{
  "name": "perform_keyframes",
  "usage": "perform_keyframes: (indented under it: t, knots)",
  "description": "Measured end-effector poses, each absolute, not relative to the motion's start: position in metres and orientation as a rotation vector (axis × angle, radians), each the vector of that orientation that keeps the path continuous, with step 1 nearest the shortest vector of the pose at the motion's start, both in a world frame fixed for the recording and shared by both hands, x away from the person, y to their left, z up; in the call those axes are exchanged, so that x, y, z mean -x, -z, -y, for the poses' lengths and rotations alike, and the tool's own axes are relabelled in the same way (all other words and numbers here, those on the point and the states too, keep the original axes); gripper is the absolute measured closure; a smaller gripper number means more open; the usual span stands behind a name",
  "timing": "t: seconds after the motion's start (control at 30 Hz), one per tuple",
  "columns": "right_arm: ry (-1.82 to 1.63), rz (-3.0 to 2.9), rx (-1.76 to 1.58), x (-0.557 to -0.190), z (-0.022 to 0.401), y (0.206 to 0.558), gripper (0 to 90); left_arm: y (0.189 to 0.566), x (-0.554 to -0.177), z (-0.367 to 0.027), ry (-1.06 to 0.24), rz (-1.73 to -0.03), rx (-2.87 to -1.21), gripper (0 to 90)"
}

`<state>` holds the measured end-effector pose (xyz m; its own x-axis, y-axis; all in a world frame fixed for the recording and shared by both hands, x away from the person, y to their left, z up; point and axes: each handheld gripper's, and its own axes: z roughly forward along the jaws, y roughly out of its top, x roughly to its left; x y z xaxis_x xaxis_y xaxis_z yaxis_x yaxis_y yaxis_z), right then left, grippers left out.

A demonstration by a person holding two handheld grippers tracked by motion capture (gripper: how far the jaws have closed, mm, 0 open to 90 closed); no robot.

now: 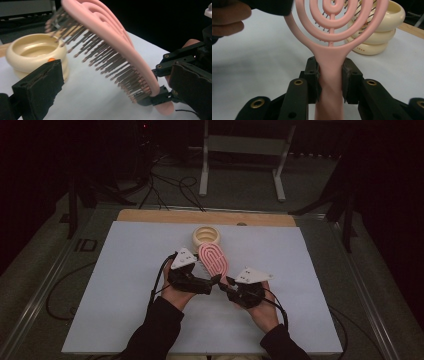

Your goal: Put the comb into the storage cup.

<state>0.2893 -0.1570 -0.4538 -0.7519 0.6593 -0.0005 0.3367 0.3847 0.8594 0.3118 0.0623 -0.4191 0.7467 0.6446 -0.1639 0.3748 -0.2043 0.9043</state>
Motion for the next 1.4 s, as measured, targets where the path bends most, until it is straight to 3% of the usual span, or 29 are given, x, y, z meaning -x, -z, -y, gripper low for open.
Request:
perform_keyframes:
  t: [0.23, 0.57, 0.73, 0.77, 0.9, 1.1, 1.17, 1.27, 1.4]
  knots:
    - [-1.321, -2.305, -0.852, -0.289, 0.156, 0.453, 69.9, 0.419, -0.315, -0.054, -0.258, -0.804, -1.814, 0.3]
    - [-1.323, -2.308, -0.845, -0.287, 0.155, 0.453, 69.9, 0.422, -0.316, -0.048, -0.197, -0.828, -1.79, 10.7]
    - [-1.315, -2.303, -0.84, -0.286, 0.153, 0.453, 69.9, 0.422, -0.316, -0.045, -0.217, -0.855, -1.812, 20.2]
    - [-1.317, -2.305, -0.836, -0.285, 0.152, 0.453, 69.9, 0.423, -0.316, -0.044, -0.22, -0.858, -1.814, 28.6]
    - [-1.313, -2.306, -0.83, -0.285, 0.152, 0.453, 69.8, 0.423, -0.316, -0.042, -0.226, -0.883, -1.805, 31.4]
    - [-1.316, -2.3, -0.829, -0.285, 0.152, 0.453, 69.8, 0.423, -0.317, -0.043, -0.208, -0.897, -1.792, 48.3]
    - [-1.316, -2.3, -0.827, -0.285, 0.153, 0.453, 69.8, 0.423, -0.318, -0.046, -0.179, -0.9, -1.775, 48.3]
    - [-1.3, -2.299, -0.824, -0.285, 0.152, 0.453, 69.8, 0.423, -0.318, -0.045, -0.15, -0.887, -1.769, 57.8]
    - [-1.297, -2.299, -0.828, -0.285, 0.152, 0.454, 69.8, 0.423, -0.318, -0.045, -0.122, -0.89, -1.761, 61.1]
